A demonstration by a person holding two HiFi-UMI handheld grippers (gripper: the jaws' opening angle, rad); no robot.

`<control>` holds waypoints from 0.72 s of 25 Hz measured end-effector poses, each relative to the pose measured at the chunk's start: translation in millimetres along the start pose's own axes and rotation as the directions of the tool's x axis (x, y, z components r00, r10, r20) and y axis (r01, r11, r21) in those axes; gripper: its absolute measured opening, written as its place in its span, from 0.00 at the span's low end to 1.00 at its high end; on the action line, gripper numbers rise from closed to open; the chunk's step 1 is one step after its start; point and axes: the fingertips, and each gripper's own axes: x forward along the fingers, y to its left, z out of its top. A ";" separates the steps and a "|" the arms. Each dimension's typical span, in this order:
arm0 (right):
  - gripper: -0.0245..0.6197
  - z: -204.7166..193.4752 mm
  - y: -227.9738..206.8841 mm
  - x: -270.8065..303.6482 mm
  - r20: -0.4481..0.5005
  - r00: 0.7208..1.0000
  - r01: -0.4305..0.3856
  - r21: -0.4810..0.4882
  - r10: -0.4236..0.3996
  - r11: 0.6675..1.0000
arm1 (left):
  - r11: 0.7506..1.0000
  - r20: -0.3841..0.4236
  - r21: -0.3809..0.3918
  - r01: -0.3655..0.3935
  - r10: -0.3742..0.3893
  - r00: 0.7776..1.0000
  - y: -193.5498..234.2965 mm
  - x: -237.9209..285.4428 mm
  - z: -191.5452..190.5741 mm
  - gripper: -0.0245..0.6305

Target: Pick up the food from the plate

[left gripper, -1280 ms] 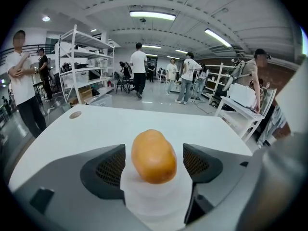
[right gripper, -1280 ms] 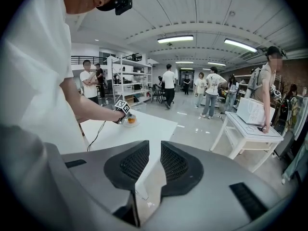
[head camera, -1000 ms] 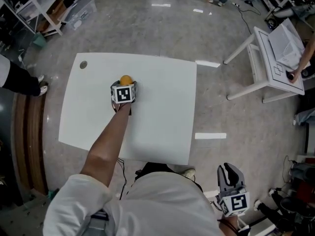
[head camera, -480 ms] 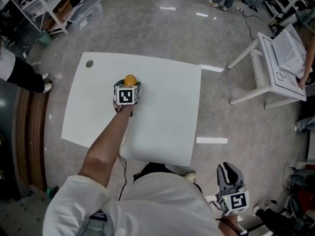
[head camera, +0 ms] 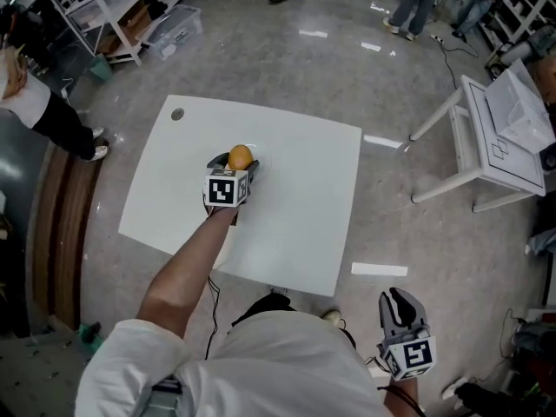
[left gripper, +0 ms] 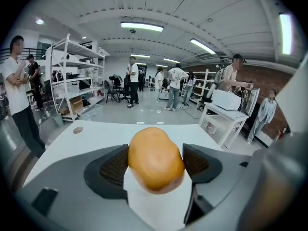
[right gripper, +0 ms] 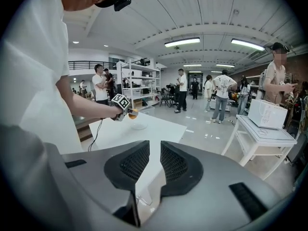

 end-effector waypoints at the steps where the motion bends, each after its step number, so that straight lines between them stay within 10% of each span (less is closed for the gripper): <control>1: 0.16 -2.7 -2.5 -5.2 0.003 1.000 -0.009 -0.005 0.009 1.000 | 1.000 0.010 0.000 0.005 -0.005 1.000 -9.2 -11.1 0.1 0.59; 18: 0.09 -35.9 -36.9 -87.0 0.105 0.977 -0.176 -0.101 0.186 0.979 | 0.993 0.153 0.084 0.080 -0.092 0.984 -184.8 -217.6 -7.3 0.59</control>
